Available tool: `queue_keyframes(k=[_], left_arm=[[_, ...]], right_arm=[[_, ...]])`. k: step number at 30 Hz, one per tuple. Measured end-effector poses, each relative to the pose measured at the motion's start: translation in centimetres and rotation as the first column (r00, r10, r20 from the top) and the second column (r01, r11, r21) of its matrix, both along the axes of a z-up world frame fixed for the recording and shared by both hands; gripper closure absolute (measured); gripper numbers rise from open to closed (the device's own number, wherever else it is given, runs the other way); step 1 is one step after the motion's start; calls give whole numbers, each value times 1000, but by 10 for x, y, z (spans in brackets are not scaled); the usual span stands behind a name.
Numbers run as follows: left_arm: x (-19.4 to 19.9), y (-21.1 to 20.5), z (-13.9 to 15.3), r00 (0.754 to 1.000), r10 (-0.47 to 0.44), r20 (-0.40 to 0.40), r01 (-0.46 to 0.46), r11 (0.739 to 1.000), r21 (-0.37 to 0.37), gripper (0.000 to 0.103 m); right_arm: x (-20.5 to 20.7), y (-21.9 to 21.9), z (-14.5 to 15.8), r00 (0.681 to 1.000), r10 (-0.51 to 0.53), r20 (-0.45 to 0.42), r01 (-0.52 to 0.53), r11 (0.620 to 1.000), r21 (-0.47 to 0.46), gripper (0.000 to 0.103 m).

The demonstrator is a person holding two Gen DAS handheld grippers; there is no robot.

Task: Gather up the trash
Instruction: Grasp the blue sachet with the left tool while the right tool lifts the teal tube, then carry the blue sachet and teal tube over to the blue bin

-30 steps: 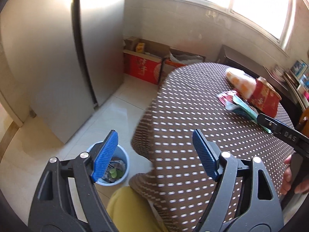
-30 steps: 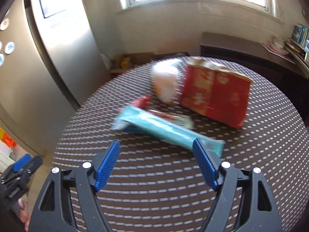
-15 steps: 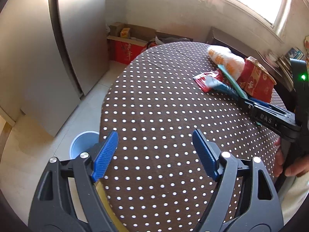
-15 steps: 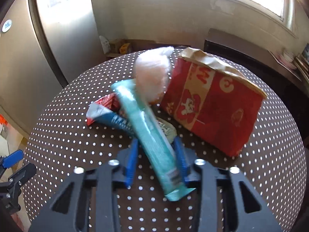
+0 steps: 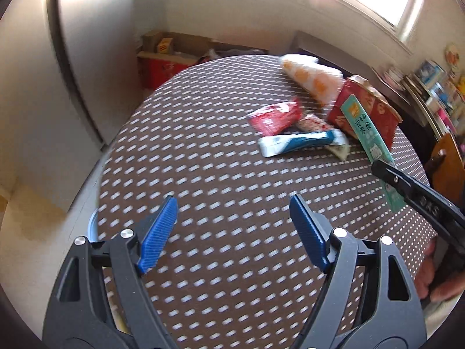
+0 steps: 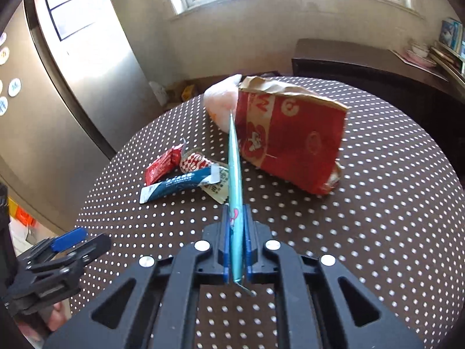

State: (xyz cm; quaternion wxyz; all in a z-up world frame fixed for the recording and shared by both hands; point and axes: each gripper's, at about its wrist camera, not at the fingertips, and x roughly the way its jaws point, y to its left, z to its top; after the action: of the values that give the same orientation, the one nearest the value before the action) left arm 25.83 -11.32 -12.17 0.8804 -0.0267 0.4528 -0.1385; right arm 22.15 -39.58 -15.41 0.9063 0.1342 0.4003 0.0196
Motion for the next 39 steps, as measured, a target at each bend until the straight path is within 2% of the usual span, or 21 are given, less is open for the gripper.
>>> queue_keyframes(k=[3,5,9,12,15,16,17,18,19,21,23,27,32,39], left_arm=[[11,-26,1,995,-101,13,100,995,16,19],[17,-43,2,985,-172,33,170,984,44,19],[33,-76,-3,939,-341,49,332,934,132,19],[41,-91,-7,918,-392,57,376,907,188,19],[52,-95,-10,900,-433,52,418,890,183,19],[54,-96,-11,899,-435,50,420,889,184,22],[58,-96,-14,901,-432,38,420,890,180,30],[62,-94,-13,901,-433,36,422,892,162,47],[64,-93,-12,900,-434,40,425,894,142,69],[63,-94,-11,908,-418,38,409,901,147,85],[63,-86,-10,919,-394,25,388,913,122,88],[45,-71,-7,931,-362,53,354,928,119,89],[29,-40,-1,958,-280,59,277,960,51,89],[1,9,12,977,-179,114,172,983,67,89]], right_arm=[[-15,-15,7,999,-31,34,30,999,41,95],[-23,-25,14,997,-55,59,51,997,64,95],[-39,-41,21,991,-107,85,98,990,104,95],[-58,-54,22,985,-148,89,136,982,134,95],[-65,-60,19,980,-181,81,168,975,146,95],[-67,-62,18,978,-193,78,180,972,148,95],[-71,-59,20,976,-203,74,190,970,150,95],[-74,-63,18,975,-210,69,197,968,155,95],[-76,-66,17,974,-217,64,205,966,159,95],[-74,-65,13,972,-228,56,217,963,161,95],[-77,-65,12,972,-230,54,218,962,167,95],[-70,-51,13,975,-210,69,197,966,165,95],[-64,-26,21,984,-154,94,137,976,167,95],[-50,27,32,992,-34,119,14,986,167,95]])
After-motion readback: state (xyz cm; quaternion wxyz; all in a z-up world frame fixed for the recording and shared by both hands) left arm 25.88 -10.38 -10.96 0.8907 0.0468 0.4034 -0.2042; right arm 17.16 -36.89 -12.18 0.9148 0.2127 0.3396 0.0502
